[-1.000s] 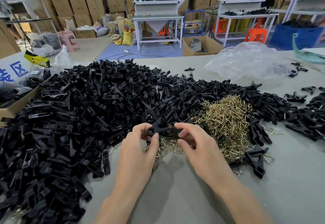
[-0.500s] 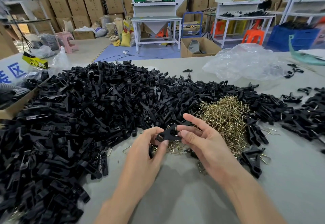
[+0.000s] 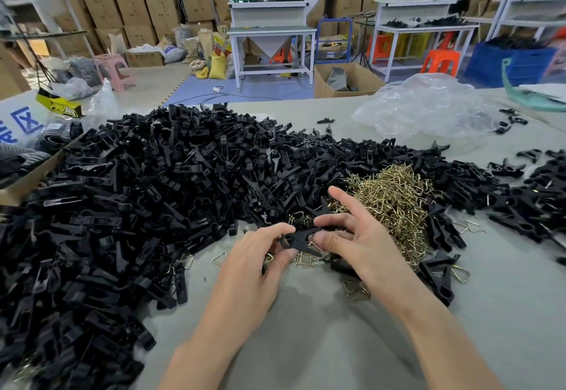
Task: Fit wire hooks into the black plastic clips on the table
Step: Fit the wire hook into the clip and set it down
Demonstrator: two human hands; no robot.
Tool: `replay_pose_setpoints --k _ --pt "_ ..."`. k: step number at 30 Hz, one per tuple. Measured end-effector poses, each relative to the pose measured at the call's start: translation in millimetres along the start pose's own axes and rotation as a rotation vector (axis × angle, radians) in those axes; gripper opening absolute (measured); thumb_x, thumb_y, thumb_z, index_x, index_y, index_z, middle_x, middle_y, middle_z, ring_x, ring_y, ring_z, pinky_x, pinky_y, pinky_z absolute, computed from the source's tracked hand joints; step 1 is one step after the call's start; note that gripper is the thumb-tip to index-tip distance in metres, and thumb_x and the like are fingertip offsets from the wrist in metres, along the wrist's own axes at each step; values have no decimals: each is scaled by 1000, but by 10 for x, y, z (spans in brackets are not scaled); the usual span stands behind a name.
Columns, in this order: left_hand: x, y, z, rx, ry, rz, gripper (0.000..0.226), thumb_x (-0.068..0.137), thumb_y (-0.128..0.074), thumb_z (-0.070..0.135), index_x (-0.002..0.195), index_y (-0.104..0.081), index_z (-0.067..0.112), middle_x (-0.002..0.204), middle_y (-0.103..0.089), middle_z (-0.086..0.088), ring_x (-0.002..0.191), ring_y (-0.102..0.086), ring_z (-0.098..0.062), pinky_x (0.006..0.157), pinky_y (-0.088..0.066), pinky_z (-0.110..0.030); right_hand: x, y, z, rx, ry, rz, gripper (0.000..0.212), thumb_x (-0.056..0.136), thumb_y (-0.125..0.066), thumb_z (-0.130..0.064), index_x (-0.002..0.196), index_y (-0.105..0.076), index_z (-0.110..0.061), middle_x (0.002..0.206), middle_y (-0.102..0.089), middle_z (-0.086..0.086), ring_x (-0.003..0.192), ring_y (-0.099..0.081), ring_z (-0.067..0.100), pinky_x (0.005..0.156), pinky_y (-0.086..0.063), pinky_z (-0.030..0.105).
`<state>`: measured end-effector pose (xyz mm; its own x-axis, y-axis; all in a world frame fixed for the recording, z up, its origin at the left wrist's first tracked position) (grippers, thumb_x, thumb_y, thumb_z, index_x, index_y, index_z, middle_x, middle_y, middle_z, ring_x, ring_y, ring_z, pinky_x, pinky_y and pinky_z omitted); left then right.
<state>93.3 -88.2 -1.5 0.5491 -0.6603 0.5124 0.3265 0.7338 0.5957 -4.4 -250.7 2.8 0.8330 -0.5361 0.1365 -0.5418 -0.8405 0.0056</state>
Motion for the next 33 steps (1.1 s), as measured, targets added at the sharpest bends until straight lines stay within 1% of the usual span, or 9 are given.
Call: replay_pose_setpoints --k 3,11,14,17,21,23,26,29,33 --pt "4 -11 6 15 -8 -18 28 94 -47 48 122 -47 50 111 -52 35 101 -53 8 88 -35 -5 7 -16 24 -42 3 -47 78 85 -79 -14 133 -40 -60 111 -73 -7 94 -74 18 88 -58 30" --pt "-7 -35 -19 53 8 -71 30 93 -54 47 122 -46 50 98 -58 26 99 -55 3 85 -38 -10 7 -21 27 -135 23 -61 81 86 -78 -11 136 -37 -60 107 -72 -11 81 -73 13 70 -59 24" --pt "-13 -43 -26 25 17 -70 30 96 -58 41 122 -46 51 94 -59 21 94 -57 -3 82 -43 -15 5 -19 28 -122 -3 -63 78 86 -78 -12 137 -39 -56 108 -74 -9 84 -73 16 74 -59 27" --pt "-10 -40 -39 -69 66 -58 32 95 -62 34 117 -52 54 94 -60 18 86 -61 -5 78 -52 -28 -3 -33 27 -36 -52 -77 68 85 -76 -18 141 -45 -43 110 -76 -3 96 -74 18 82 -58 26" --pt "16 -9 10 -183 104 21 43 94 -65 23 109 -55 62 90 -66 20 81 -62 -3 70 -44 -10 -23 -190 37 246 -103 -88 49 86 -66 -28 134 -61 -18 116 -75 7 110 -71 22 93 -57 33" --pt "19 -11 49 -281 130 59 36 95 -63 24 111 -57 56 89 -69 17 78 -64 -6 66 -45 -11 -39 -311 35 437 -128 -80 42 90 -59 -30 127 -66 -10 121 -72 14 115 -68 28 94 -57 33" --pt "10 -39 107 -491 175 91 20 95 -58 33 114 -63 40 86 -72 5 77 -68 -11 69 -53 -20 -79 -510 42 600 -246 -146 53 90 -52 -47 128 -67 -14 129 -66 16 121 -61 32 108 -47 48" --pt "-4 -105 167 -702 221 33 17 95 -58 32 109 -67 34 84 -72 -2 77 -68 -15 67 -54 -24 -124 -590 28 618 -265 -216 59 89 -52 -60 132 -65 -23 135 -61 19 119 -57 32 113 -40 53" --pt "-45 -223 237 -824 198 -91 22 96 -53 22 115 -63 15 87 -71 10 81 -64 -3 72 -48 -15 -169 -568 -4 556 -191 -210 53 86 -54 -61 123 -70 -25 134 -65 10 130 -57 32 117 -32 56"
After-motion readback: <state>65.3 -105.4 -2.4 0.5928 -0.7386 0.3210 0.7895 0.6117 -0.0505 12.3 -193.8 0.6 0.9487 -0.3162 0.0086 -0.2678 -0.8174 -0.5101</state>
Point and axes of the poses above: each hand's wrist, its own x-axis towards the middle knuckle, its own y-axis out of the back of the hand, z = x × y, the point moved 4 cm from there along x, towards the middle knuckle
